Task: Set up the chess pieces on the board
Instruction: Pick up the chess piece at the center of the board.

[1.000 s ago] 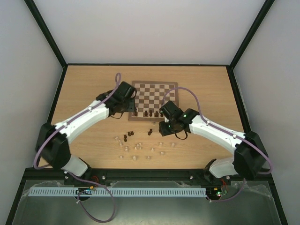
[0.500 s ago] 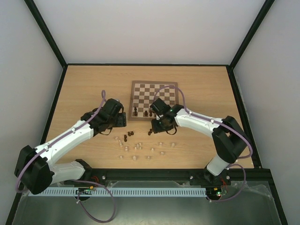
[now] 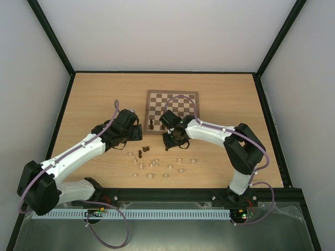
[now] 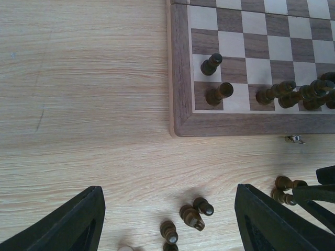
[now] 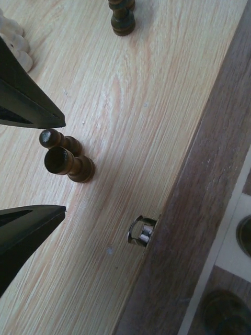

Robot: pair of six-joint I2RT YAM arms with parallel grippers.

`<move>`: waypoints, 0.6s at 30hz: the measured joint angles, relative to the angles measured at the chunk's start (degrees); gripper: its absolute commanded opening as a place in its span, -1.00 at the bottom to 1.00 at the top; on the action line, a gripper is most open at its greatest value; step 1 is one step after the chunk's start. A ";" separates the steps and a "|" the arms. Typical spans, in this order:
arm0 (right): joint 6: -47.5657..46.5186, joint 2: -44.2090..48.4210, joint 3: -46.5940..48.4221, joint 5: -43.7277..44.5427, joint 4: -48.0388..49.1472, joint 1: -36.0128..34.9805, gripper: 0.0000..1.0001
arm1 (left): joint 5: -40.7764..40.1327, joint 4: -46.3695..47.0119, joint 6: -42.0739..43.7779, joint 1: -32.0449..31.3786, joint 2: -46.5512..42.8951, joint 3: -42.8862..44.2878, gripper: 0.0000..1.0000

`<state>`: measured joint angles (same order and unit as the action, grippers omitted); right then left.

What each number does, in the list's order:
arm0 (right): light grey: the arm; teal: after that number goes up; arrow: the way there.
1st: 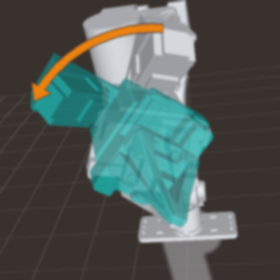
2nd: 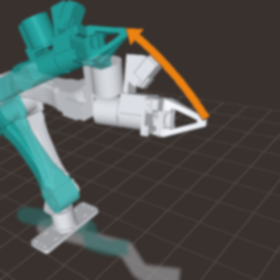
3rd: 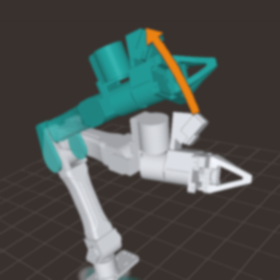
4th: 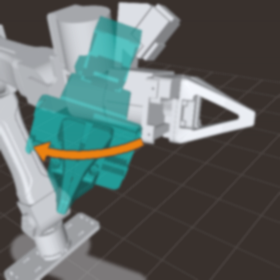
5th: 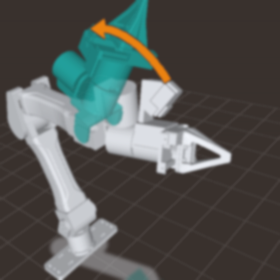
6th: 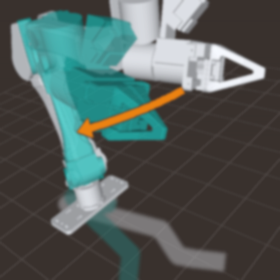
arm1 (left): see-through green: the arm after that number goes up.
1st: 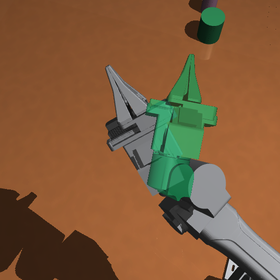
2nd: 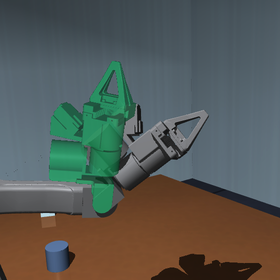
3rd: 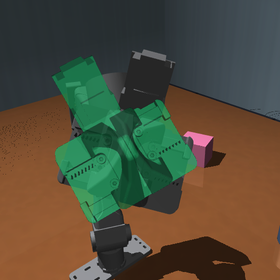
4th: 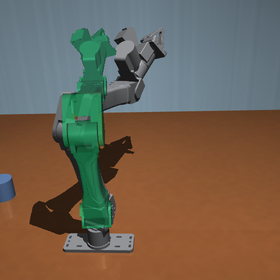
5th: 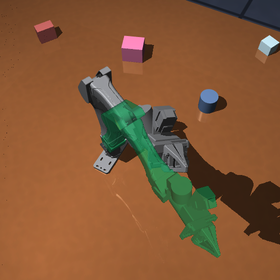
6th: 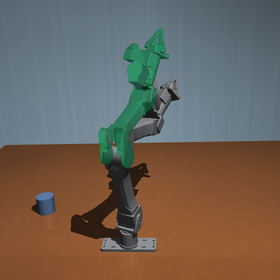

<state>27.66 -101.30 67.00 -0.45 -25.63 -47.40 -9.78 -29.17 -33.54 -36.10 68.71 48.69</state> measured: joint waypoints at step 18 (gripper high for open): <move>-0.52 -3.56 2.38 0.11 0.39 -0.26 -0.52 | 0.83 1.60 0.11 0.00 2.43 -0.02 0.41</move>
<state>27.14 -104.86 69.38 -0.34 -25.23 -47.66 -8.95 -27.57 -33.43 -36.10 71.13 48.66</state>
